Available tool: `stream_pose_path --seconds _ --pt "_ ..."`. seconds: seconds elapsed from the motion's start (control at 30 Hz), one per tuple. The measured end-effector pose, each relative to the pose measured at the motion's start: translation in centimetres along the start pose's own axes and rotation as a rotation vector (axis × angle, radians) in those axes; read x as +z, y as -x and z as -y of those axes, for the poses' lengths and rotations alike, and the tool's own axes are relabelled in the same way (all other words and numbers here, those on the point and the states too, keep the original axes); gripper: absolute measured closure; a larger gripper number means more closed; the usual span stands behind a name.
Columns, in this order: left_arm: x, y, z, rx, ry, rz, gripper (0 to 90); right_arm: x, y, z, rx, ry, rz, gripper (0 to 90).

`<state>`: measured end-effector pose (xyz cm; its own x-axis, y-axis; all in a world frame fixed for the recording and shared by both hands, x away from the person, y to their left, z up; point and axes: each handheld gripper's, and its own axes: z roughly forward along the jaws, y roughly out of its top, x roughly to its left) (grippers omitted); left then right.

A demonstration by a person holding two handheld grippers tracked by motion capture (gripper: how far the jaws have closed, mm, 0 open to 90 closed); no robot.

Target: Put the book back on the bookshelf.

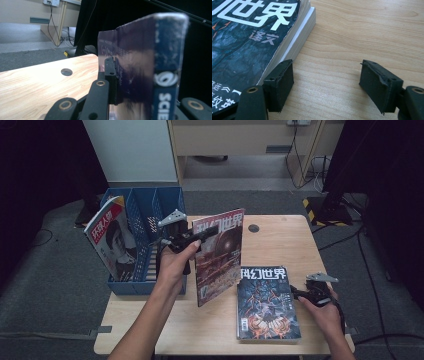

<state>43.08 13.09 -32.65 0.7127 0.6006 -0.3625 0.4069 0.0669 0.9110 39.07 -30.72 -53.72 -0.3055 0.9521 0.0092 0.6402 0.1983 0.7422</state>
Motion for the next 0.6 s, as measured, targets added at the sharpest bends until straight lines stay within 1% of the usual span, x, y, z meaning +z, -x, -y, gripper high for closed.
stream_pose_path --seconds 0.23,0.6 --pt "-0.4 -0.1 -0.3 0.000 0.011 -0.006 83.5 0.0 0.0 0.0 0.000 0.000 -0.001 26.8" --pt "-1.2 -0.5 -0.7 -0.017 0.037 -0.013 83.5 0.0 0.0 0.0 0.000 0.000 -0.001 26.8"
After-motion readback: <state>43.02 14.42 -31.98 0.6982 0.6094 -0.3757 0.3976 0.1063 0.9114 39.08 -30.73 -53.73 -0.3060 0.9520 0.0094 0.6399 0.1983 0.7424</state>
